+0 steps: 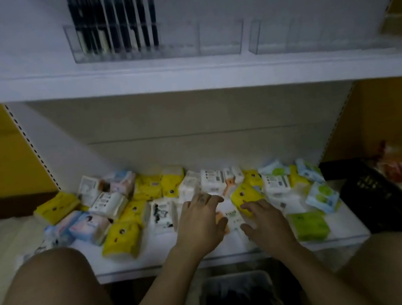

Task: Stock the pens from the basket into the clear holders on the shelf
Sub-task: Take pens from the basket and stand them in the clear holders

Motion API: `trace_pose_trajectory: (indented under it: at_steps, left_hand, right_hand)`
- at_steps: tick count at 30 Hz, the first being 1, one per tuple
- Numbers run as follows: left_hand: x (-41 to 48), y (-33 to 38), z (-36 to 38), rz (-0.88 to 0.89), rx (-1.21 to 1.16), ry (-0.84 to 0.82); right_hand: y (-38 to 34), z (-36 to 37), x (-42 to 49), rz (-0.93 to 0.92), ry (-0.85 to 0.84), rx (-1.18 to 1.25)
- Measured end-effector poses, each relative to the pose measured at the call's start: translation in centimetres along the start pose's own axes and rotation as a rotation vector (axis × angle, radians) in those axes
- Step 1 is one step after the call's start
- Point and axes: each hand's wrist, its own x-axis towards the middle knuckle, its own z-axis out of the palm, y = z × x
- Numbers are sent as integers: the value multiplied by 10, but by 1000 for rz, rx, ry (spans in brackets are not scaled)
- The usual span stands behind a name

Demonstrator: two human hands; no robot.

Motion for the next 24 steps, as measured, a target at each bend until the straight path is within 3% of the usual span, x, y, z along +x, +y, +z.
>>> trace_pose_trajectory:
  at_steps: [8, 24]
  left_hand:
    - [-32, -22, 98, -112, -15, -378]
    - [-85, -42, 208, -351, -98, -935]
  right_hand:
    - [50, 74, -22, 228, -357, 45]
    - [74, 141, -40, 249, -806, 7]
